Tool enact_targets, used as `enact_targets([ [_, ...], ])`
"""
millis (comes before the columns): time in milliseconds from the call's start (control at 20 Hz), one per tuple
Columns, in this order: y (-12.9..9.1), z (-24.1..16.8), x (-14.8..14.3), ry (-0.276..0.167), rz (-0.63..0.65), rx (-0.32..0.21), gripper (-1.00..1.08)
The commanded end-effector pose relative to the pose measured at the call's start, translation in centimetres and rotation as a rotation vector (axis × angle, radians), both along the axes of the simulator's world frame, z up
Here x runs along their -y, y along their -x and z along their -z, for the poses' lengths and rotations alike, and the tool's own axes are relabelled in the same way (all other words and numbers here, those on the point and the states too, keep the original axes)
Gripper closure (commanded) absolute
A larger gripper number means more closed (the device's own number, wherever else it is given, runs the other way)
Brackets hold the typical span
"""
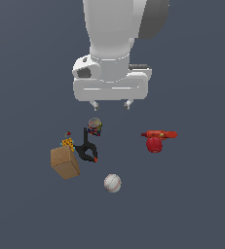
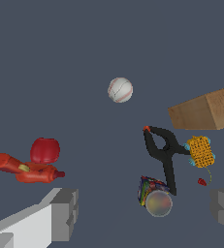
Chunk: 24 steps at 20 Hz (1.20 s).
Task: Pick up a designated object from a clutter of objects.
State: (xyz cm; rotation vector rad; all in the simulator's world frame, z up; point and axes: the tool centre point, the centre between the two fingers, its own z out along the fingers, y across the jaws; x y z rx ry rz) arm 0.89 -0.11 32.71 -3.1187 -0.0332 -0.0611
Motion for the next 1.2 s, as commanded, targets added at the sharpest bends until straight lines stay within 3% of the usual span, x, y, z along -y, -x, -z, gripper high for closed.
enact_targets([
  [0, 0.0, 0.0, 0.0, 0.000, 0.000, 0.000, -0.92],
  [500, 0.4, 1.6, 1.9, -0.029, 0.061, -0.032, -0.92],
  [1150, -0.1, 4.1, 4.2, -0.027, 0.013, -0.028, -0.92],
])
